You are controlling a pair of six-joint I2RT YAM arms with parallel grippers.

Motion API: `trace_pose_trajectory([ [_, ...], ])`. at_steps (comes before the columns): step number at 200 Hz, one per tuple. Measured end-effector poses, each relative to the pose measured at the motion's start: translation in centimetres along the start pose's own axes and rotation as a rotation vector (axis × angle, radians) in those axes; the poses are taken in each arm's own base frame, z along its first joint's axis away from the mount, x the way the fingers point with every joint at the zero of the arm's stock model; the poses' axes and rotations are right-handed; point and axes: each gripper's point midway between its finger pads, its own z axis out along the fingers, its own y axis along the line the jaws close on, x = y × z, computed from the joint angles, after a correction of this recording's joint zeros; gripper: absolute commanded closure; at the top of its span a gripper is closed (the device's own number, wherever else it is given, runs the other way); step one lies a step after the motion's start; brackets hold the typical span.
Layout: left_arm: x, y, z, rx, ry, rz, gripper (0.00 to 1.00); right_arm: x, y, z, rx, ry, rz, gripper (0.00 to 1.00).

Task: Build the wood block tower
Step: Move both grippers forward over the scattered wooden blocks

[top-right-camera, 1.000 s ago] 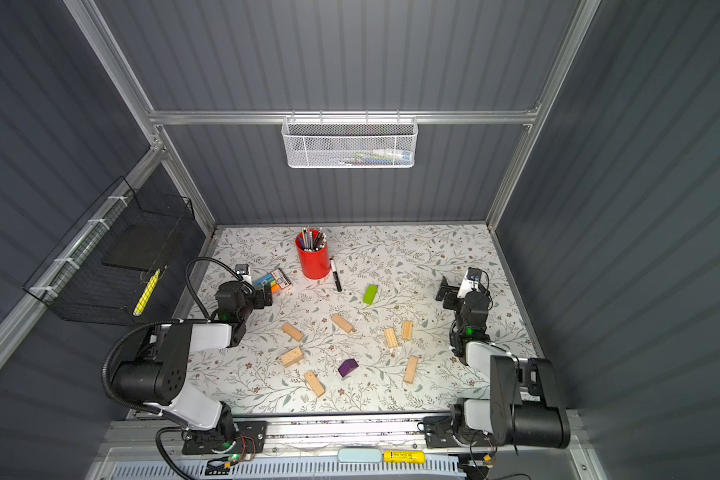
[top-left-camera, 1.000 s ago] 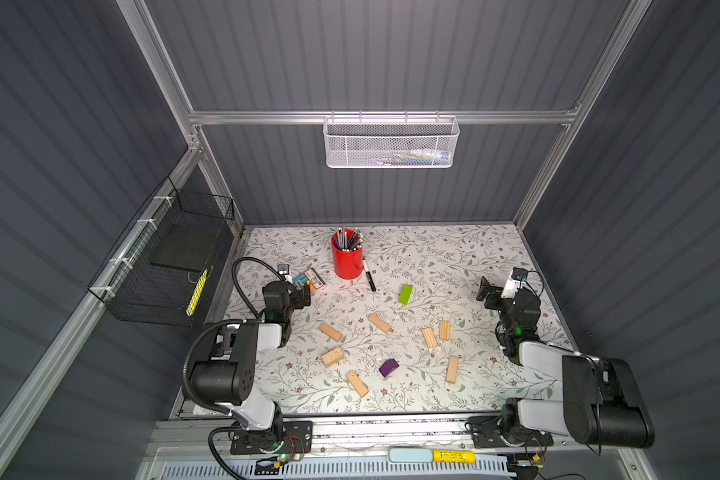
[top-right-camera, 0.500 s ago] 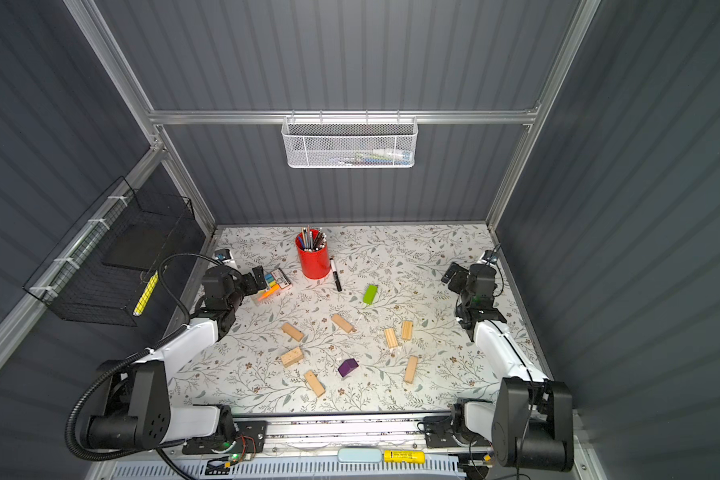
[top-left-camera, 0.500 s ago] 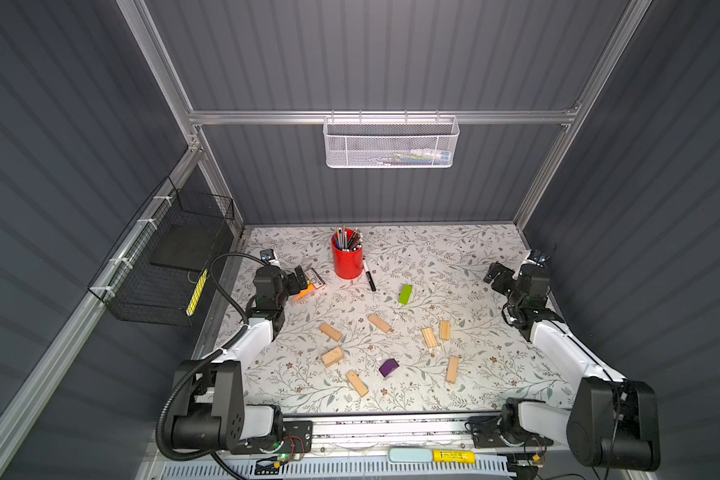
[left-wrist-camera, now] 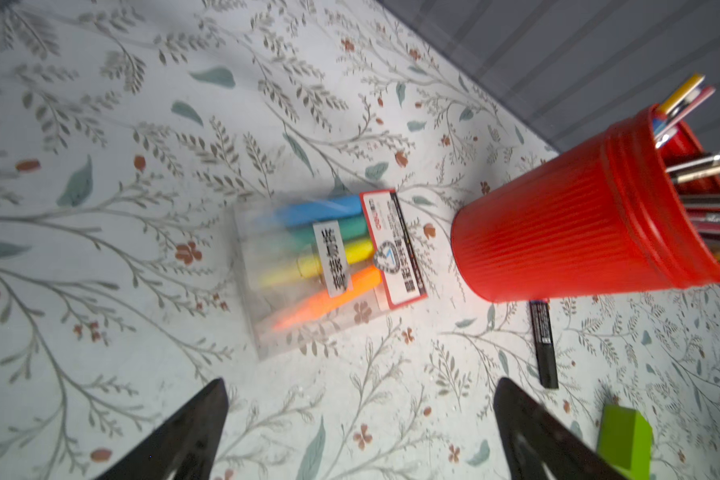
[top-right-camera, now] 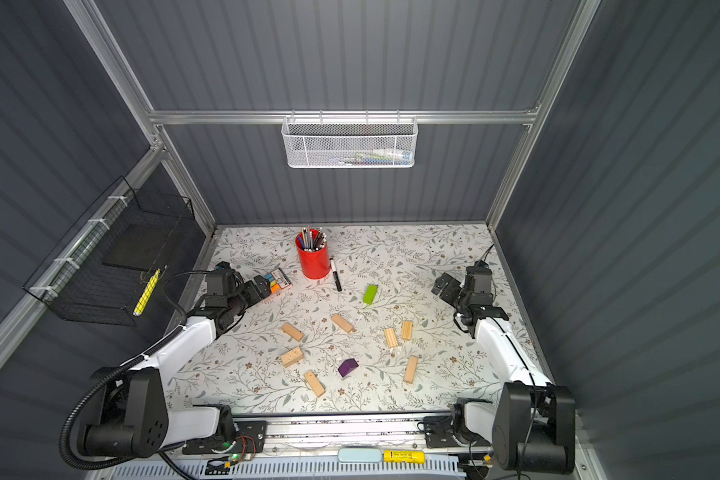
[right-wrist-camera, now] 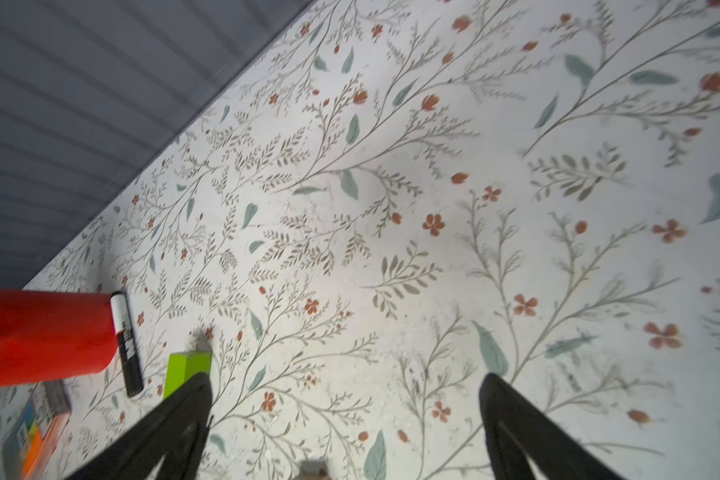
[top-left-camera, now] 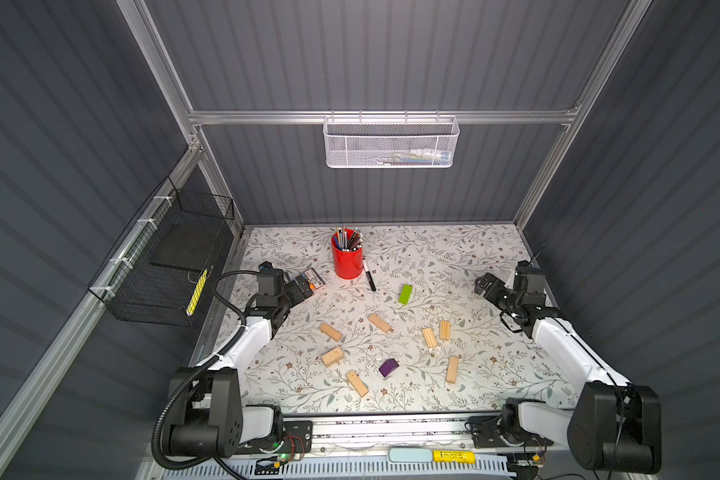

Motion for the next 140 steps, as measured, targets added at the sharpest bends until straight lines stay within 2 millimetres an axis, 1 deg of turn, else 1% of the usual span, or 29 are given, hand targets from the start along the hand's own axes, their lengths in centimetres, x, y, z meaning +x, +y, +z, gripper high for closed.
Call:
trace_pose_trajectory([
  [12, 1.2, -0.8, -0.4, 0.007, 0.038, 0.004, 0.0, 0.8, 1.0, -0.1, -0.018, 0.038, -0.024, 0.01],
  [25, 2.5, -2.1, -1.0, 0.02, 0.084, 0.018, 0.0, 1.9, 2.2, -0.3, -0.037, 0.079, -0.056, 0.01],
  [52, 4.5, -4.2, -2.1, 0.037, 0.16, 0.026, 0.0, 4.2, 4.9, -0.8, -0.078, 0.16, -0.133, 0.01],
  [84, 7.1, -4.4, -3.2, -0.013, 0.258, 0.031, 0.0, 7.5, 7.9, -1.5, -0.12, 0.265, -0.227, 0.01],
  [109, 8.2, -5.2, -3.9, -0.028, 0.3, 0.039, 0.0, 10.6, 9.4, -1.9, -0.145, 0.348, -0.295, 0.01],
  [124, 9.1, -5.2, -4.1, -0.046, 0.328, 0.04, 0.0, 12.6, 10.3, -2.2, -0.157, 0.399, -0.337, 0.01],
  [140, 10.2, -4.9, -4.0, -0.072, 0.366, 0.041, 0.01, 14.3, 11.1, -2.5, -0.171, 0.436, -0.371, 0.01],
])
